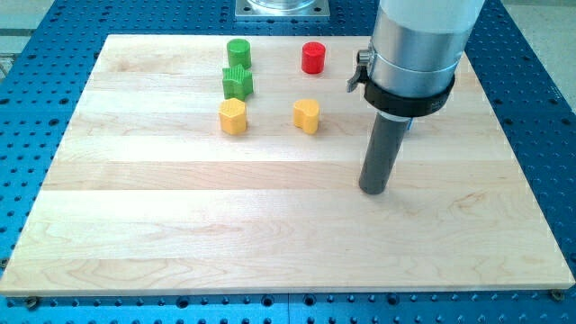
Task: Move the yellow heart diagonally to the yellow hexagon
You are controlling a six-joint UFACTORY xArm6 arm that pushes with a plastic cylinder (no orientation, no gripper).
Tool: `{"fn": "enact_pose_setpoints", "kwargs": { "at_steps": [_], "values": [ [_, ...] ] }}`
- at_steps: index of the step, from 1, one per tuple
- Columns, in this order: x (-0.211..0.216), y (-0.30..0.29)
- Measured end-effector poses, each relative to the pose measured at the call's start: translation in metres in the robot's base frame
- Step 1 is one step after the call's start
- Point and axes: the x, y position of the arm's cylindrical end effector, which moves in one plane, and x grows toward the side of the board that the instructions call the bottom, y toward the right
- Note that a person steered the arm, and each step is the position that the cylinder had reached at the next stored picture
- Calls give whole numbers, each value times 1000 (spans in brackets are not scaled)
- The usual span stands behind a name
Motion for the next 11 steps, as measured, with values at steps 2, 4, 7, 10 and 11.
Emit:
{"fn": "enact_pose_setpoints", "kwargs": {
  "at_steps": [2,4,7,10,11],
  "values": [
    [15,-29],
    [26,-68],
    [2,-14],
    [-10,-21],
    [-10,-21]
  ]
}}
